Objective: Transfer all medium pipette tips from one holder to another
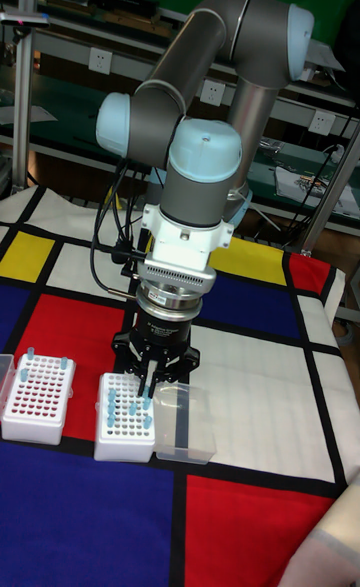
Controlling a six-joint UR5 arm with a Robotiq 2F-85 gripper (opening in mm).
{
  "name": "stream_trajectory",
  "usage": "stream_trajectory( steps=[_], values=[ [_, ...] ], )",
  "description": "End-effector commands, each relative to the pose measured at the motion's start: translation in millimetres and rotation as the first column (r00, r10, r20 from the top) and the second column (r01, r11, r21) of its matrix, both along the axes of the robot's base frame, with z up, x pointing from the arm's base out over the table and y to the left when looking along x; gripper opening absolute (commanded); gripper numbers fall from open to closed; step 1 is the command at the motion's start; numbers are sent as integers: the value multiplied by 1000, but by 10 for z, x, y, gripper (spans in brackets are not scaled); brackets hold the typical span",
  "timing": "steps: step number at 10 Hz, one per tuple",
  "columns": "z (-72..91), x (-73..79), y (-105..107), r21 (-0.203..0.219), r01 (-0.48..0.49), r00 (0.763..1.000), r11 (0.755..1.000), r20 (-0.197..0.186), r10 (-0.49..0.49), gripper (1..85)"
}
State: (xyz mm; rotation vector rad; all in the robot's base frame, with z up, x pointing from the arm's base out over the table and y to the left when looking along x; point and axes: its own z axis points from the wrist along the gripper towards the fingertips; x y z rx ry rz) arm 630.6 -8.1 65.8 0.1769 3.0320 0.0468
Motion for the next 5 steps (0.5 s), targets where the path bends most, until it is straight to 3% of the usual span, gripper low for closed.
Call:
stream_trajectory(
  steps=[1, 5],
  values=[
    [33, 26, 13, -8, 18, 1000, 1000, 1, -18, 153],
    [139, 47, 6, -17, 19, 1000, 1000, -15, -20, 153]
  ],
)
